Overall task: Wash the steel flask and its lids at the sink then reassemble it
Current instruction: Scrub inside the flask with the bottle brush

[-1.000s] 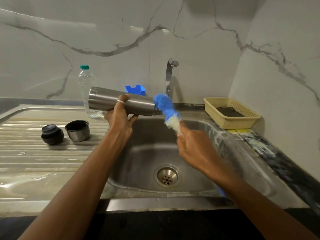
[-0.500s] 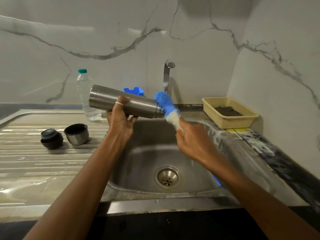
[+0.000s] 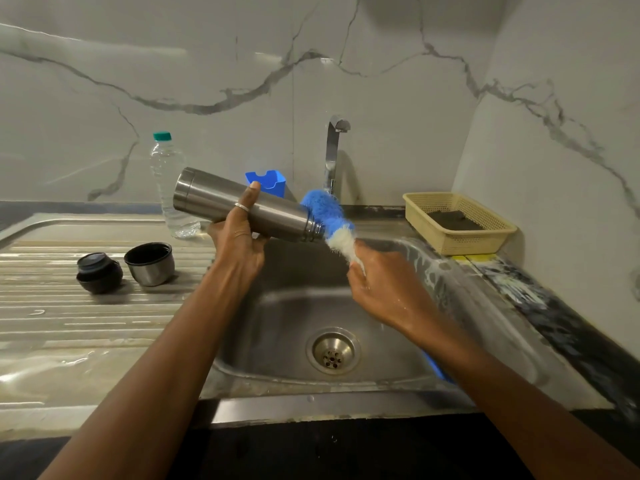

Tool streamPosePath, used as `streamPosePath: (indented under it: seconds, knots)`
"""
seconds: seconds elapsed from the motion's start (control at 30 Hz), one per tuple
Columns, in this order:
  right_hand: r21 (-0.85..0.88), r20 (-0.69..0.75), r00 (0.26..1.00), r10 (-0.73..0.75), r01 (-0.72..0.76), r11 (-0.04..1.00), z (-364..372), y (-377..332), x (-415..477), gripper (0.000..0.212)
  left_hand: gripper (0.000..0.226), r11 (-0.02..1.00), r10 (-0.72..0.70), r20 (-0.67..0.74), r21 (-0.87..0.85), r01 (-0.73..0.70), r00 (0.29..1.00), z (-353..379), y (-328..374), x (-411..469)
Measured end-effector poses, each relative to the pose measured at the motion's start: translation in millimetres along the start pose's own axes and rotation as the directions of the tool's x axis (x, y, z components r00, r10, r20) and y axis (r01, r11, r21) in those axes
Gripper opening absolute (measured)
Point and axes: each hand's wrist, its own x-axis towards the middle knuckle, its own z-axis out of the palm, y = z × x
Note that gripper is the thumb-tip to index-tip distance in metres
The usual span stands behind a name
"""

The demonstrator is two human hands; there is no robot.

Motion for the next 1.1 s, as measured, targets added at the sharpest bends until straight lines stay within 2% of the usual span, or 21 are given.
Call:
streamPosePath:
  seconds: [0.1,0.23,0.37,0.53,0.67,0.7,0.8,0.83,0.9,0.97,1.1]
  knots:
    - [0.000,0.027,0.999,0.017,-0.017,1.000,1,-5,-5,0.046,0.063,1.000,0.024,-0.018,0.013,-0.024,1.000,3,-4,-2]
    - [0.047,0.058,0.997,-0.054,0.051,0.998,2,-12,-23,0.049,0.068,0.999,0.044,-0.048,0.006,-0.044,0.998,1,0,5]
    - [0.005,0.034,0.999,-0.003,0.002,1.000,5,-12,1,0.046,0.061,1.000,0.029,-0.048,0.000,-0.029,0.998,6,-2,-2]
    - [0.055,0.063,0.995,-0.076,0.072,0.996,1,-16,-28,0.049,0.084,0.997,0.057,-0.094,-0.055,-0.062,0.994,6,3,-1]
    - [0.013,0.042,0.999,-0.028,0.027,1.000,5,-14,4,0.042,0.091,0.994,0.062,-0.088,-0.082,-0.069,0.994,7,3,-2]
    - [0.026,0.057,0.998,-0.019,0.018,1.000,5,-14,3,0.041,0.091,0.995,0.065,-0.079,-0.076,-0.071,0.995,8,3,-2]
    - [0.084,0.087,0.994,-0.066,0.059,0.995,1,-18,-20,0.042,0.065,0.992,0.065,-0.104,-0.101,-0.076,0.992,7,1,3]
    - [0.096,0.098,0.991,-0.085,0.076,0.992,1,-20,-24,0.042,0.063,0.990,0.062,-0.112,-0.116,-0.075,0.992,6,1,5]
    - [0.062,0.073,0.993,-0.094,0.089,0.994,4,-20,-11,0.041,0.075,0.983,0.068,-0.109,-0.165,-0.086,0.992,5,0,8]
    - [0.047,0.042,0.998,-0.045,0.043,0.998,6,-19,6,0.039,0.087,0.982,0.073,-0.092,-0.166,-0.087,0.993,7,-1,5]
    - [0.071,0.055,0.998,-0.013,0.009,0.997,6,-16,-3,0.037,0.092,0.993,0.062,-0.058,-0.100,-0.068,0.996,7,-4,1]
